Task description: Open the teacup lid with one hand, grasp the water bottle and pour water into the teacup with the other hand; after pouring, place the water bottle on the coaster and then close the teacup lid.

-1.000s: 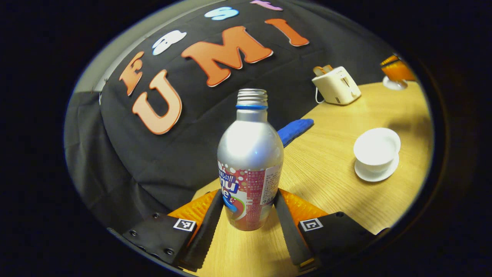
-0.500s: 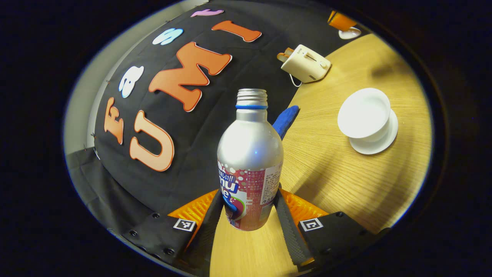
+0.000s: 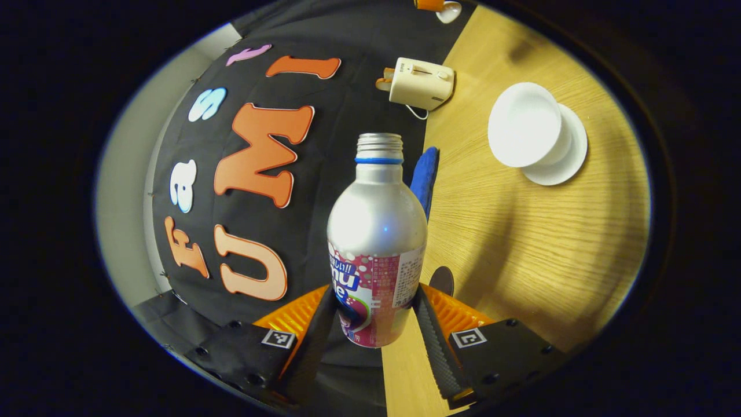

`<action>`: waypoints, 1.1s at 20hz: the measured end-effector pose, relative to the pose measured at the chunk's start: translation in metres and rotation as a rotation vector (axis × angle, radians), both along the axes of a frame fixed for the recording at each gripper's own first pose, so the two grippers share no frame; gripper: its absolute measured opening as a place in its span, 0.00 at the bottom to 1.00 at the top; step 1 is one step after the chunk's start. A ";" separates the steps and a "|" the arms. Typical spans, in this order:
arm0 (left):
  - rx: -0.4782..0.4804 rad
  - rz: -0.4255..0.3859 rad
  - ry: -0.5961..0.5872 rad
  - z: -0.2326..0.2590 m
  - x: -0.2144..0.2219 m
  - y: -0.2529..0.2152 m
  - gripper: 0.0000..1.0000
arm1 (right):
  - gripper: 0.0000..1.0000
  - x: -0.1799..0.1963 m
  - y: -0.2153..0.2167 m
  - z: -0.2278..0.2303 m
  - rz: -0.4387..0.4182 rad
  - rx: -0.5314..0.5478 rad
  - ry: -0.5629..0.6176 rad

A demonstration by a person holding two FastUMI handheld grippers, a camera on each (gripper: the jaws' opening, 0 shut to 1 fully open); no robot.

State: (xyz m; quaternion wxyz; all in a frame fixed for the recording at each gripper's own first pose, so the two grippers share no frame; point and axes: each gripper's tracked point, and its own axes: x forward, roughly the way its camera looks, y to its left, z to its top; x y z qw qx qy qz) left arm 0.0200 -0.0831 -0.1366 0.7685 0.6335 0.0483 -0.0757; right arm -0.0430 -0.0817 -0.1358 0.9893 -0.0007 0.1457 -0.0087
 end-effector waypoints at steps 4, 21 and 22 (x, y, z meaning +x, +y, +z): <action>0.100 -0.055 -0.048 0.005 -0.005 -0.008 0.80 | 0.23 -0.002 -0.001 0.004 0.000 -0.003 -0.012; 0.344 -0.176 -0.150 0.032 0.006 -0.037 0.85 | 0.22 -0.004 -0.007 0.005 -0.007 -0.026 -0.027; 0.352 -0.179 -0.156 0.035 0.007 -0.039 0.85 | 0.23 -0.005 -0.007 0.006 -0.005 -0.028 -0.028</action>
